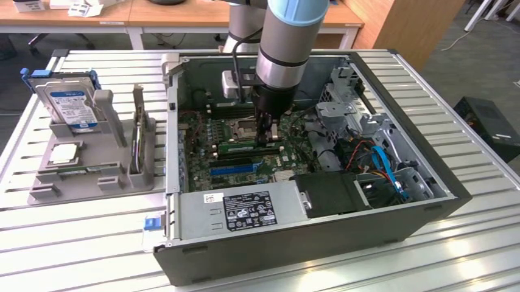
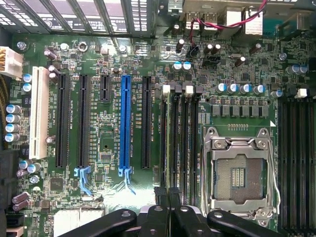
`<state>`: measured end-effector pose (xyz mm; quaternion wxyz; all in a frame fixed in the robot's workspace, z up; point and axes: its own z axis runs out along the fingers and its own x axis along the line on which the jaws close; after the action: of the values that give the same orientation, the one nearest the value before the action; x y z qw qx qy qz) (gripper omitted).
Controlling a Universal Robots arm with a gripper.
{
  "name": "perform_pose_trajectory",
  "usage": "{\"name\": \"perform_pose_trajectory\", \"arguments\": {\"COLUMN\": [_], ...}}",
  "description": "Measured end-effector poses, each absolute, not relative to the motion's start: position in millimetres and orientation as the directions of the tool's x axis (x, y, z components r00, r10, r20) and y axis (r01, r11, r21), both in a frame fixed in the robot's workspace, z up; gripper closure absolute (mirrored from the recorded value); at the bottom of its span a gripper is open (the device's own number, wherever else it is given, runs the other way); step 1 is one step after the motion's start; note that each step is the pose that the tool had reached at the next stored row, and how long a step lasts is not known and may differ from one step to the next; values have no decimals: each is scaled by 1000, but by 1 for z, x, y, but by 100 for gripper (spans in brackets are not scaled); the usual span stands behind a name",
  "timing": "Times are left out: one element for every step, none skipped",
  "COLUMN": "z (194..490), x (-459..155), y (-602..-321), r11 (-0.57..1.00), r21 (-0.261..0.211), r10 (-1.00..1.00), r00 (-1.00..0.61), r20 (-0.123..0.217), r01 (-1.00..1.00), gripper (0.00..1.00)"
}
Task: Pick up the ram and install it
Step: 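Insert the ram into the slot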
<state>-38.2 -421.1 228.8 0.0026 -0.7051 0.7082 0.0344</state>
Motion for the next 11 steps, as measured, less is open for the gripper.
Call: {"name": "perform_pose_trajectory", "arguments": {"z": [229, 229, 229, 229, 229, 229, 229, 229, 229, 229, 229], "x": [-38, -38, -38, -38, -38, -38, -38, -38, -38, -38, -38], "y": [-421, -421, -421, -421, -421, -421, -421, -421, -421, -421, -421], "r11": [2, 2, 1, 0, 0, -1, -2, -3, -3, -4, -5], "r21": [45, 45, 45, 45, 45, 45, 45, 45, 45, 45, 45], "r10": [-999, -999, -999, -999, -999, -999, -999, -999, -999, -999, -999], "r00": [-5, -4, -3, -3, -2, -1, 0, 0, 1, 2, 3], "r20": [-52, -52, -52, -53, -53, -53, -53, -53, -54, -54, -54], "r01": [-999, -999, -999, -999, -999, -999, -999, -999, -999, -999, -999], "gripper": [88, 88, 88, 88, 88, 88, 88, 88, 88, 88, 88]}}
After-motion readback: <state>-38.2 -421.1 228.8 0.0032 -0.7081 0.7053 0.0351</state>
